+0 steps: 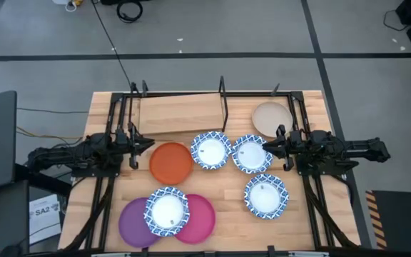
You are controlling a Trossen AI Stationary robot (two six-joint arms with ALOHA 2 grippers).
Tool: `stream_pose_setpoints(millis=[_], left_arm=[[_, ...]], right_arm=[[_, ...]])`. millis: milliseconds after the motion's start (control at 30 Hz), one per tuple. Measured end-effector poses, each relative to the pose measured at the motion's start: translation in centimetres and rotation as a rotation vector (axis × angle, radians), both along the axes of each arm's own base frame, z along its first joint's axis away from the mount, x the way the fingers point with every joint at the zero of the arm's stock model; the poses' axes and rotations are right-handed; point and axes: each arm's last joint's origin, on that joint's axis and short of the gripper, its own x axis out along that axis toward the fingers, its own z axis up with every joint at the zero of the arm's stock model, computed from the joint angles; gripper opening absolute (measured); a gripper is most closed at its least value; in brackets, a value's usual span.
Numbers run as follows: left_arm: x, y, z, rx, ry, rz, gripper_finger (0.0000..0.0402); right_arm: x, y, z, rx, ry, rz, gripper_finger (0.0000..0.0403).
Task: Place and stack plates onto a shelf
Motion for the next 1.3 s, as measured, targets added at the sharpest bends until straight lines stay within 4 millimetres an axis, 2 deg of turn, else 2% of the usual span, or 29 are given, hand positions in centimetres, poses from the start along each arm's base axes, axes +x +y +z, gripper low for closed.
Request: stream_pose_setpoints(millis=[533,800,967,1300], left_arm=[[0.0,0.0,0.0,0.000,0.000,0.000,0.0052],[0.0,0.0,0.0,0.000,0.000,0.000,0.0052],[0.0,0.0,0.0,-0.001,0.000,0.000,0.0052],[0.0,0.0,0.0,-0.001,0.000,0.000,0.0052]], right_arm=[[0.0,0.0,0.3,0.006,-0.029,0.001,0.0062],[-0.2,-0.2,1.2,0.084,-0.127,-0.046,0.0069],[-0.4,-0.3,1.8,0.099,-0.199,-0.089,0.0103],[-0.6,-0.7,2.3,0.132,-0.262,-0.224,0.0208]])
